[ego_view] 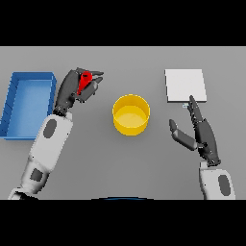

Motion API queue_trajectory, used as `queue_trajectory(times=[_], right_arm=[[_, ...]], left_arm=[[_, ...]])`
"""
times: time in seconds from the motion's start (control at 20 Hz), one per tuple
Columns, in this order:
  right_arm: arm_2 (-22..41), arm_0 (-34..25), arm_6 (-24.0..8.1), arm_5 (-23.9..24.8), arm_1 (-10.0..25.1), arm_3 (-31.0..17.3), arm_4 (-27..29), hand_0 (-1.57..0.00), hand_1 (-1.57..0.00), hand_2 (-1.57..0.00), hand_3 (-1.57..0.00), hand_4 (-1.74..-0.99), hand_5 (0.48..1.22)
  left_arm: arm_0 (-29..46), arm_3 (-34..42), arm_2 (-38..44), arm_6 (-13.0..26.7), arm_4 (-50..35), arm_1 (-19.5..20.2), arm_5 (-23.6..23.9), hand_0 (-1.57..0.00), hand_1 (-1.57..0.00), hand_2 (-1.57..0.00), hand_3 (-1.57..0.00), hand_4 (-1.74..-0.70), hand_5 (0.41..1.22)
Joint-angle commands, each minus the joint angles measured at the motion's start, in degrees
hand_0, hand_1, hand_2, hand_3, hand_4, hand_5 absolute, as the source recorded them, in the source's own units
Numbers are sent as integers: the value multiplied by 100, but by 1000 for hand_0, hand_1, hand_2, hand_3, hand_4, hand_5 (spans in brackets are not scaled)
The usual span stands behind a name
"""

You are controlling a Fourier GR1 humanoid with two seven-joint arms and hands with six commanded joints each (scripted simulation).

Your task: Pick up the red beaker and tilt it to pour out 1 green nut into yellow bowl. Pick up the yellow bowl and place it on the metallic measuring scale.

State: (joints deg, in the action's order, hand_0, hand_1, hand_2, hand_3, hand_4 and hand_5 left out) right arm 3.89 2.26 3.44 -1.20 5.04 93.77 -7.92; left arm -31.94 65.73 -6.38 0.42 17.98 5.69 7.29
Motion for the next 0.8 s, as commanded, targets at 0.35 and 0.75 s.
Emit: queue_trajectory(times=[0.35,0.75], right_arm=[[-1,16,53,30,-14,19,-29,1,1,1,1,-1284,692],[-2,46,-205,46,-79,116,34,1,1,1,1,-1284,678]], left_arm=[[-902,-206,-1485,654,1453,818,-568,-1570,-1570,-1570,-1569,-1720,1145],[-1904,-711,-2858,839,2312,1256,-1971,-1571,-1571,-1571,-1571,-1606,1208]])
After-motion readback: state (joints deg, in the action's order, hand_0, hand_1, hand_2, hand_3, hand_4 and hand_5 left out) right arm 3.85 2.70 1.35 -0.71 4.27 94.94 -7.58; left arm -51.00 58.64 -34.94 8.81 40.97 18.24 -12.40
